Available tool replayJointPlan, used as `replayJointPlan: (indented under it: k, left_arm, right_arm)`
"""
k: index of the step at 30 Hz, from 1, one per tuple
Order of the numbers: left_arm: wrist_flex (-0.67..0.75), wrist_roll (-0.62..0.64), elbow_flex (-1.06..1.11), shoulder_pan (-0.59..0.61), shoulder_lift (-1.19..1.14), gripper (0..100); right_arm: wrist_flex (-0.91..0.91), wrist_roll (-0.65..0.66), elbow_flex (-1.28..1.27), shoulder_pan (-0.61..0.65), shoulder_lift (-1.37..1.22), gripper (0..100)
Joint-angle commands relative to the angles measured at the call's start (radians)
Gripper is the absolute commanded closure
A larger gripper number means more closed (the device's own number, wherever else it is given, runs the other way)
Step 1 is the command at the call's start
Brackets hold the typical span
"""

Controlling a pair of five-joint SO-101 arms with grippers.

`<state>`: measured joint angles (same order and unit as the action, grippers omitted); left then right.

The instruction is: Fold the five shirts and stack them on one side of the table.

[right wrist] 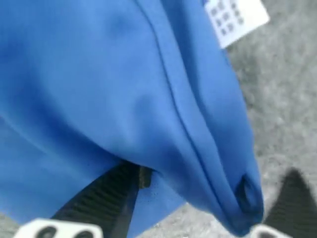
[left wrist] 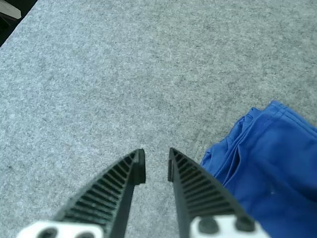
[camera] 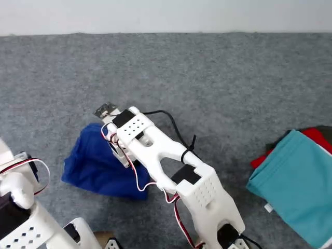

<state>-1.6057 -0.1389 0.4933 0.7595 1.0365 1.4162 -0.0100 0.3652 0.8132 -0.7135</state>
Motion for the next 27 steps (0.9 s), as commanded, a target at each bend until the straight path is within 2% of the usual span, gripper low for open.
replayJointPlan:
  k: [1, 3, 4, 7, 11, 13, 22, 27]
  left_arm:
    - [0.015, -0.009, 0.001, 0.002, 0.006, 91]
    - [0.015, -0.009, 0.001, 0.002, 0.006, 91]
    - [0.015, -0.009, 0.001, 0.002, 0.006, 91]
    - [0.015, -0.009, 0.001, 0.002, 0.006, 91]
    - [0.015, -0.009, 0.001, 0.002, 0.006, 91]
    - [0.015, -0.009, 0.001, 0.002, 0.006, 91]
    - [0.015, -0.009, 0.001, 0.002, 0.006, 91]
    - [0.015, -0.009, 0.001, 0.002, 0.006, 91]
  right_arm:
    - [-0.053, 0.017, 0.003, -0.008, -0.027, 86.5]
    - [-0.068, 0.014, 0.003, -0.025, -0.027, 97.9]
    - [-0.073, 0.014, 0.003, -0.038, -0.03, 99.8]
    - [-0.085, 0.011, 0.003, -0.081, -0.03, 94.2]
    - [-0.085, 0.009, 0.005, -0.136, -0.019, 99.5]
    - [-0.067, 0.009, 0.023, -0.157, -0.012, 98.6]
    - [0.162, 0.017, 0.132, -0.286, 0.107, 98.8]
    - [0.32, 0.1, 0.133, -0.349, 0.211, 98.8]
